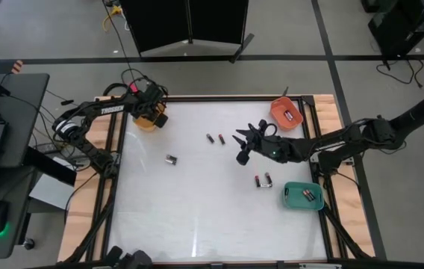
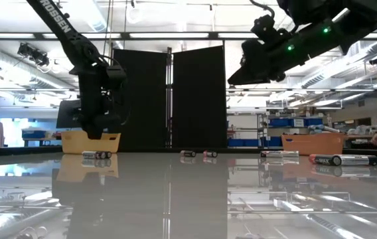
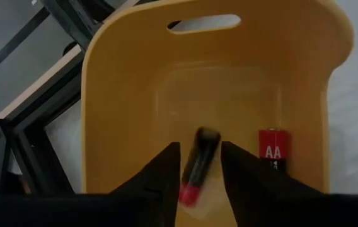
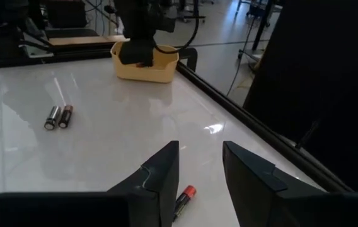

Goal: Sort batteries
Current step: Put the red battery into the yellow bin, then put the brown battery into the green bin

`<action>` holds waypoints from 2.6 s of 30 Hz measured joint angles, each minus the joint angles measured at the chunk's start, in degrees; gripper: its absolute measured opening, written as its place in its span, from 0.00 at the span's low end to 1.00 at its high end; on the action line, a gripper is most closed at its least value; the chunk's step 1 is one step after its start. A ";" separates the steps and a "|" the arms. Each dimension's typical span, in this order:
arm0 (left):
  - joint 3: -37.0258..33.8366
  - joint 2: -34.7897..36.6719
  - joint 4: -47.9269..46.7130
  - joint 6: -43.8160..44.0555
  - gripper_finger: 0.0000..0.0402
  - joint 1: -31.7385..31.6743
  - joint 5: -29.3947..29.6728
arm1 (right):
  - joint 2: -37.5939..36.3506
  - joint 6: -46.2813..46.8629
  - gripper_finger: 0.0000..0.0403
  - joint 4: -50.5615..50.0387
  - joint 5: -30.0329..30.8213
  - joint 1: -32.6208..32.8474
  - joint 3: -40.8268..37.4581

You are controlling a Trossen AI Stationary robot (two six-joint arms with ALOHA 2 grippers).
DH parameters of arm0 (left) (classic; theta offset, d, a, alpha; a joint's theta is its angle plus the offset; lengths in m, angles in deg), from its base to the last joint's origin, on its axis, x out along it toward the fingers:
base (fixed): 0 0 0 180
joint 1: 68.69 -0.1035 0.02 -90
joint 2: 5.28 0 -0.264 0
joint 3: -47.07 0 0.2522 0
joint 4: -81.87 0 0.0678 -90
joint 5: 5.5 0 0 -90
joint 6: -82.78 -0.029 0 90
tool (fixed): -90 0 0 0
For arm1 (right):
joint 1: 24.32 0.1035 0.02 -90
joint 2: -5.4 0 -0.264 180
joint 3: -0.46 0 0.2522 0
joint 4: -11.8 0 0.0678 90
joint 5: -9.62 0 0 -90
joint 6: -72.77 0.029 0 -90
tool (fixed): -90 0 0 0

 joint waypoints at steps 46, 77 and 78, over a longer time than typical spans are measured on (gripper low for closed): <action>-28.74 19.98 71.55 -4.08 0.02 14.18 -41.74 | 0.31 13.20 0.06 -41.06 -24.62 -12.32 14.92; -28.76 19.96 70.41 -5.95 0.02 18.18 -41.79 | 11.57 62.47 0.35 -75.38 -32.19 7.85 18.45; -28.76 19.96 70.39 -5.98 0.02 18.18 -41.79 | 12.10 62.11 0.36 -75.40 -32.87 7.55 18.45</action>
